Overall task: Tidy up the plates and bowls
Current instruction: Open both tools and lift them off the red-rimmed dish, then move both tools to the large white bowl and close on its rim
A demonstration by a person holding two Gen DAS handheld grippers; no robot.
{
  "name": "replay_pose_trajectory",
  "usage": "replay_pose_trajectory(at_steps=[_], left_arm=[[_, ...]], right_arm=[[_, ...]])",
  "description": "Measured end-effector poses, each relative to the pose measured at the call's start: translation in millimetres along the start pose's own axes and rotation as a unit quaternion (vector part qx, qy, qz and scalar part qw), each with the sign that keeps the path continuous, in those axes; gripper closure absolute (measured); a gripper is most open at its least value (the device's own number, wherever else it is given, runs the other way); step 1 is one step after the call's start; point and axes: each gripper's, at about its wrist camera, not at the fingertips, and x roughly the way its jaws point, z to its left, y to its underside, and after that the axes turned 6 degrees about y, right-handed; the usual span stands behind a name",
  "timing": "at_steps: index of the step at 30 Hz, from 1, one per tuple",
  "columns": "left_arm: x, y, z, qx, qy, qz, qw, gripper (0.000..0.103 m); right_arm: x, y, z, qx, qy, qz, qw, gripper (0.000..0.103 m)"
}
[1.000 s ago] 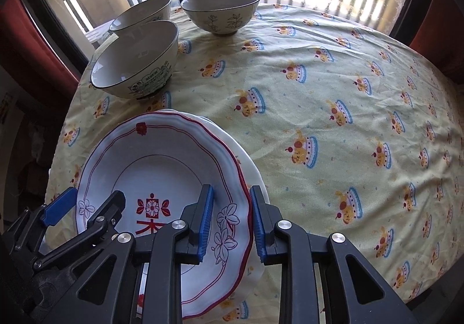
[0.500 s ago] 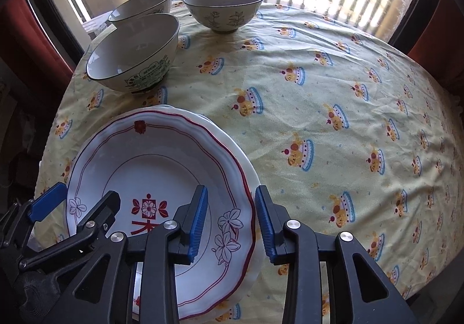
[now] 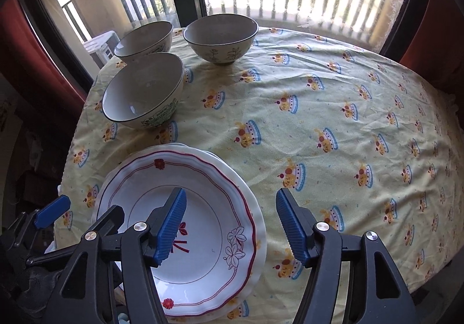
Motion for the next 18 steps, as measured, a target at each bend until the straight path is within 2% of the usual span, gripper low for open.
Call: replay_pose_trajectory(at_steps=[6, 12, 18], left_arm=[[2.3, -36.0, -3.4, -0.001, -0.016, -0.044, 0.9989, 0.018], [21.6, -68.8, 2.3, -0.014, -0.039, -0.051, 0.9978, 0.026], [45.0, -91.4, 7.1, 0.0, -0.053, -0.055, 0.9971, 0.029]], right_arm=[[2.1, -38.5, 4.0, -0.002, -0.026, -0.031, 0.999, 0.035], [18.2, -73.6, 14.1, -0.024, -0.053, -0.045, 0.997, 0.035], [44.3, -99.8, 29.8, -0.051, -0.052, -0.048, 0.996, 0.035]])
